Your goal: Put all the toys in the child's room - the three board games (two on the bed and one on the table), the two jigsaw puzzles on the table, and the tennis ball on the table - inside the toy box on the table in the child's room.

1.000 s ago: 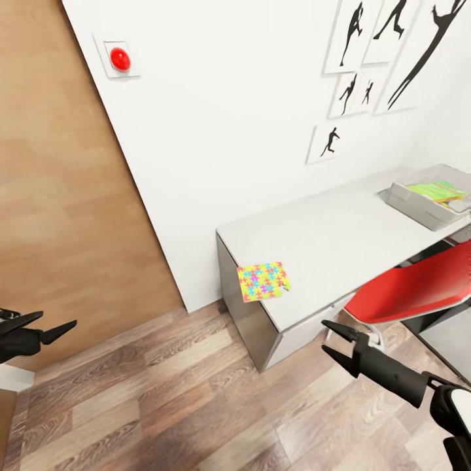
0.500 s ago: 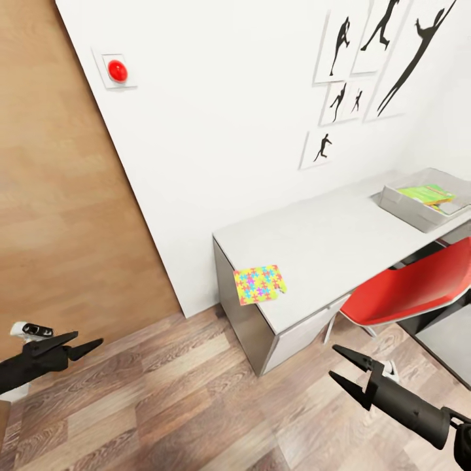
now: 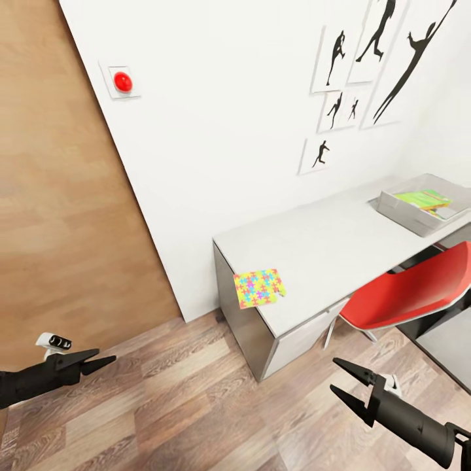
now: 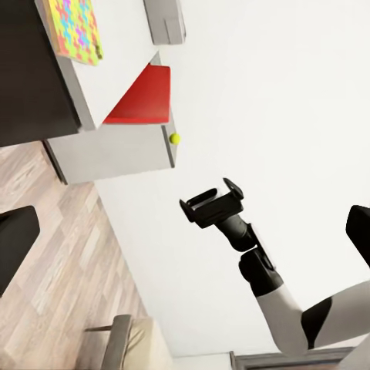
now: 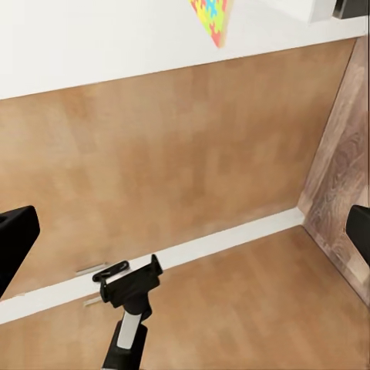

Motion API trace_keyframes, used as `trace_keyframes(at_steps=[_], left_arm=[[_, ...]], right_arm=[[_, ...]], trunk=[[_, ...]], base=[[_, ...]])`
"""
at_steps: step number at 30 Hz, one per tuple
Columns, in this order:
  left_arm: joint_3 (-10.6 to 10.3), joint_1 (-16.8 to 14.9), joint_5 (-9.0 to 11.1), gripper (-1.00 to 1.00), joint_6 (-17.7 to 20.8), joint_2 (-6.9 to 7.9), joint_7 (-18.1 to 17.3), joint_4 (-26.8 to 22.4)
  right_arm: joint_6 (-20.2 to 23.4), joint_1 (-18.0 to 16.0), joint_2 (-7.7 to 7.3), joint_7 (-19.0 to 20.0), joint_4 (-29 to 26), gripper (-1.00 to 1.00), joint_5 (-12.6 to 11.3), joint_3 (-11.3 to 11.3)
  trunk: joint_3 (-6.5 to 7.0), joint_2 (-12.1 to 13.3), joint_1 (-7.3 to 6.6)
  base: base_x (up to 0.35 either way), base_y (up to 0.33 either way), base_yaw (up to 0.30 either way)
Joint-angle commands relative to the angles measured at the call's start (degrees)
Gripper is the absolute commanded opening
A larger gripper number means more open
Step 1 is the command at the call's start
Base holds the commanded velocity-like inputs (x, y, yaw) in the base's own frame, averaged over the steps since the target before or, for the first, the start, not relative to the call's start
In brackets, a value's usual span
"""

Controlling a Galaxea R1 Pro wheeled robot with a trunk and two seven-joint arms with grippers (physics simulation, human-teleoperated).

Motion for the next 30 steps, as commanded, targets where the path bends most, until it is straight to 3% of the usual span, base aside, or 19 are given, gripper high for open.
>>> trace_keyframes(at_steps=[1, 5, 9, 17, 30], left_arm=[[-0.1, 0.0, 0.0, 1.00, 0.6, -0.06, -0.2, 0.0], [-0.3, 0.0, 0.0, 1.00, 0.6, -0.79, 0.0, 0.1], [-0.2, 0.0, -0.4, 1.00, 0.5, -1.47, 0.4, 1.8], [0.3, 0.0, -0.6, 1.00, 0.5, -1.63, 0.7, 3.1], [0.4, 0.0, -0.6, 1.00, 0.5, -1.72, 1.4, 3.3]], right_arm=[[0.2, 0.0, 0.03, 0.6, 0.0, 1.00, 1.0, 0.0], [0.2, 0.0, 0.17, 0.7, 0.0, 1.00, 3.3, 0.0], [0.2, 0.0, 0.36, 0.7, 0.0, 1.00, 4.1, 0.2], [0.2, 0.0, 0.51, 0.7, 0.0, 1.00, 4.6, 1.6], [0.2, 0.0, 0.52, 0.8, 0.0, 1.00, 4.8, 1.8]], trunk=[[0.02, -0.1, 0.04], [0.40, -0.1, 0.04], [0.78, -0.1, 0.04], [1.54, -0.1, 0.04], [2.78, -0.1, 0.04]], base=[[0.000, 0.000, 0.000], [0.000, 0.000, 0.021], [0.000, 0.000, 0.065], [0.000, 0.000, 0.088], [0.000, 0.000, 0.095]])
